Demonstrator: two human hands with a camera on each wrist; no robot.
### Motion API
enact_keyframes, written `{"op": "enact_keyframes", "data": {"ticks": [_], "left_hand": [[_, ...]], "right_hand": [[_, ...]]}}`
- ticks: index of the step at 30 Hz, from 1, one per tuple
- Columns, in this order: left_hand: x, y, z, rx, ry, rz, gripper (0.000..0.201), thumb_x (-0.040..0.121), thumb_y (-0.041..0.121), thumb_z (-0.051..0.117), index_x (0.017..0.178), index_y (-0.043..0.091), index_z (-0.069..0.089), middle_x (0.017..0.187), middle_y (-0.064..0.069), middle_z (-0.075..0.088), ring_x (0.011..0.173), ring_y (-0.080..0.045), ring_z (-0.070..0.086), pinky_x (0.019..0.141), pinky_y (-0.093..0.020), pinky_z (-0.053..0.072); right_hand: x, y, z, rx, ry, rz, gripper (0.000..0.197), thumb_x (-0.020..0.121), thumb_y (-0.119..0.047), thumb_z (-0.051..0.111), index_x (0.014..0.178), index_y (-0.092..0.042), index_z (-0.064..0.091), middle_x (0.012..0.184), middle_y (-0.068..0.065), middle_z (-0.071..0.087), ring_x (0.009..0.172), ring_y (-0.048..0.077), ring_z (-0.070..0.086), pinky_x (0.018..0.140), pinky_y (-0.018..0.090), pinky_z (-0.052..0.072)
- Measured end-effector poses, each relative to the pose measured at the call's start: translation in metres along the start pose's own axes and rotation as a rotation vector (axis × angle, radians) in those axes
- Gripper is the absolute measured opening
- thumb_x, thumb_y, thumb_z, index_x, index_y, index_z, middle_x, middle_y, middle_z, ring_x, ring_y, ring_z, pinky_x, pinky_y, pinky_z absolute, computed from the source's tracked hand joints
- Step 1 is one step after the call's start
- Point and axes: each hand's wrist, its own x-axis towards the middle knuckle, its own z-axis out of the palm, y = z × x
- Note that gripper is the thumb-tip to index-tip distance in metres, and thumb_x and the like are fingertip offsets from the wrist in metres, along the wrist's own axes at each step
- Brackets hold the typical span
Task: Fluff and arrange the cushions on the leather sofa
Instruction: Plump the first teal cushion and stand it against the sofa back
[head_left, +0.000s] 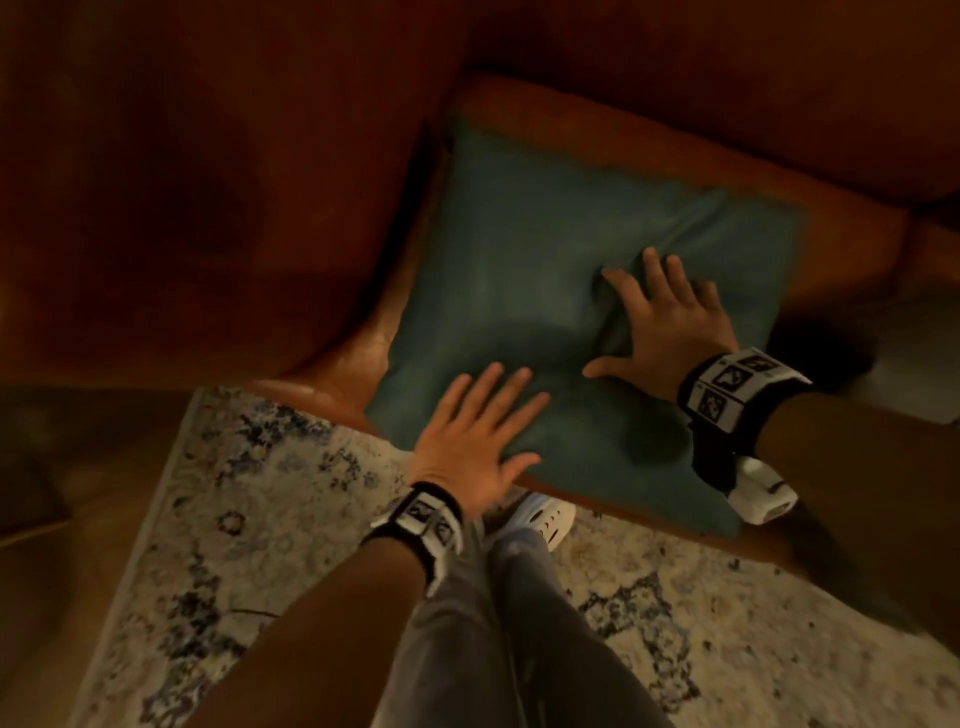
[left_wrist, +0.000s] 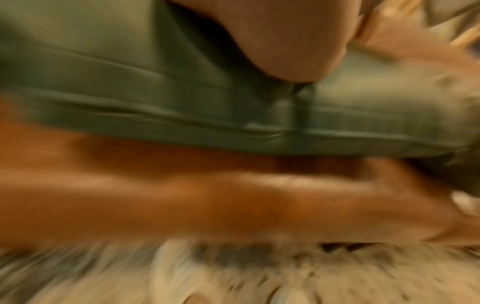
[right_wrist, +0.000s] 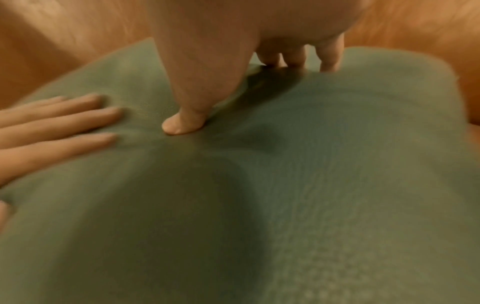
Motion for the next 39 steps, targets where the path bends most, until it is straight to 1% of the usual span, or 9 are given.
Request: {"op": "enact_keyframes", "data": {"ticks": [5,9,12,14,19,24,28,32,39], "left_hand": [[-0.070,-0.074,0.027,-0.290,-0.297,-0.765,0.070,0.090,0.072,0.013,0.147,0.046,-0.017,0.160,0.005,-0.019,0.148,-0.035,-0.004,0.111,-0.066,0.004],[-0.077,-0.098,0.024,-1.288,0.028,-1.274,0.065,0.097,0.060,0.029,0.148,0.021,0.035,0.152,-0.009,0.037,0.137,-0.034,0.037,0.107,-0.048,0.036],[-0.044,-0.078,0.002,-1.910,0.211,-1.179,0.026,0.100,0.033,0.049,0.116,0.017,0.061,0.124,-0.018,0.063,0.118,-0.035,0.058,0.081,-0.040,0.050],[-0.031,-0.075,-0.001,-1.801,0.191,-1.152,0.012,0.098,0.021,0.054,0.103,0.013,0.062,0.108,-0.021,0.067,0.110,-0.036,0.062,0.081,-0.042,0.053],[-0.029,-0.086,0.002,-0.854,0.302,-0.995,0.003,0.091,0.016,0.060,0.092,0.013,0.062,0.103,-0.011,0.060,0.092,-0.028,0.059,0.088,-0.035,0.046],[-0.035,-0.072,0.012,-1.267,0.230,-1.183,0.018,0.081,-0.004,0.062,0.077,0.013,0.066,0.088,-0.006,0.071,0.090,-0.026,0.066,0.090,-0.043,0.053],[-0.017,-0.065,0.004,-1.212,0.156,-1.186,0.020,0.090,0.013,0.061,0.106,0.011,0.073,0.111,-0.006,0.072,0.105,-0.022,0.064,0.099,-0.035,0.047],[0.006,-0.059,-0.008,-1.328,0.050,-1.234,0.024,0.094,0.012,0.054,0.110,0.003,0.069,0.106,-0.008,0.069,0.097,-0.022,0.061,0.080,-0.024,0.041],[0.021,-0.049,-0.010,-1.366,-0.073,-1.324,0.035,0.095,0.015,0.045,0.120,-0.004,0.060,0.123,-0.022,0.062,0.112,-0.037,0.059,0.098,-0.044,0.049]], "right_hand": [[-0.003,-0.003,-0.006,-0.017,-0.021,0.002,0.118,0.065,-0.090,0.051,0.155,-0.035,-0.002,0.165,0.013,-0.004,0.151,0.036,0.003,0.118,0.055,0.016],[-0.005,-0.007,-0.005,-0.030,-0.019,0.007,0.118,0.066,-0.088,0.053,0.155,-0.032,-0.001,0.165,0.015,-0.002,0.151,0.037,0.004,0.118,0.056,0.017],[-0.003,-0.002,-0.005,-0.016,-0.022,0.011,0.118,0.065,-0.088,0.054,0.154,-0.034,-0.001,0.165,0.013,-0.002,0.151,0.036,0.004,0.118,0.055,0.017],[-0.002,0.003,-0.004,0.006,-0.019,0.018,0.118,0.063,-0.088,0.056,0.154,-0.035,0.001,0.165,0.012,-0.001,0.151,0.035,0.005,0.118,0.055,0.018],[-0.002,0.004,-0.004,0.021,0.000,0.021,0.119,0.061,-0.088,0.058,0.153,-0.035,0.004,0.165,0.012,0.004,0.151,0.035,0.009,0.117,0.055,0.020],[-0.003,-0.001,-0.005,-0.002,0.004,0.019,0.119,0.061,-0.088,0.057,0.154,-0.033,0.005,0.165,0.014,0.005,0.150,0.036,0.010,0.117,0.056,0.020],[-0.002,-0.005,-0.005,-0.010,0.003,0.022,0.120,0.060,-0.089,0.057,0.153,-0.034,0.005,0.164,0.013,0.005,0.150,0.035,0.010,0.115,0.057,0.020],[-0.001,-0.005,-0.006,-0.022,0.005,0.024,0.120,0.060,-0.089,0.057,0.153,-0.033,0.005,0.164,0.014,0.006,0.150,0.036,0.011,0.115,0.057,0.022],[0.001,-0.005,-0.005,-0.033,0.009,0.018,0.121,0.059,-0.089,0.058,0.154,-0.032,0.008,0.164,0.015,0.007,0.149,0.037,0.012,0.114,0.057,0.023]]}}
